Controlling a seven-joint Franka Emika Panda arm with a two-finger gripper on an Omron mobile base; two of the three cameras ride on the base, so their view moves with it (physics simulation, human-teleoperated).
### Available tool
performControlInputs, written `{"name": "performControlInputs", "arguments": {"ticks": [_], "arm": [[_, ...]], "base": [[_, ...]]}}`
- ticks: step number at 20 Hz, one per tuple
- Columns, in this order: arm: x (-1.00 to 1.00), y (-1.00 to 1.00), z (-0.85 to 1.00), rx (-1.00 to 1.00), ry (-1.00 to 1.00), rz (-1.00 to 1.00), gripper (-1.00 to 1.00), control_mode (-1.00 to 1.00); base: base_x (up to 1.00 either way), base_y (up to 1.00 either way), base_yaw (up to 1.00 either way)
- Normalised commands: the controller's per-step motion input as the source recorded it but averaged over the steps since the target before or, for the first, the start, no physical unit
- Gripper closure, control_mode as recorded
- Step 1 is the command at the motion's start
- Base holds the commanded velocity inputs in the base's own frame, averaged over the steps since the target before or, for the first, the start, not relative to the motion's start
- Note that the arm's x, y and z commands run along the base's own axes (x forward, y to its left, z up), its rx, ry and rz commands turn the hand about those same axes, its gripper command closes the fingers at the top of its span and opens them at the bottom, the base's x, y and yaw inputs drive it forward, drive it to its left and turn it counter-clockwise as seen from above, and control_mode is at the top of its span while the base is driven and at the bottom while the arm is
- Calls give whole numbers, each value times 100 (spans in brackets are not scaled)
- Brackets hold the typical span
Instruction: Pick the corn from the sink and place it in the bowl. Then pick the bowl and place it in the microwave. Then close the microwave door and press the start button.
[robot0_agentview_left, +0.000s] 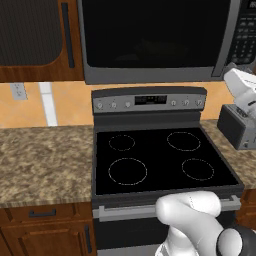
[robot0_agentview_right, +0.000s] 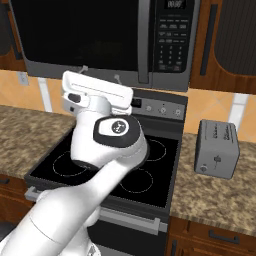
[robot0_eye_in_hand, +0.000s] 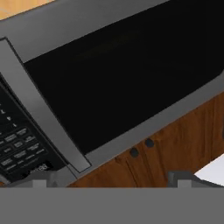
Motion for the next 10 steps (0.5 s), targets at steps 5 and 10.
{"name": "performControlInputs", "arguments": {"ticks": [5,10], "arm": [[-7,-79,-10,0,2,16,-100,-100],[-1,-82,-1,1,3,18,-100,-100]], "base": [[0,0,0],[0,0,0]]}}
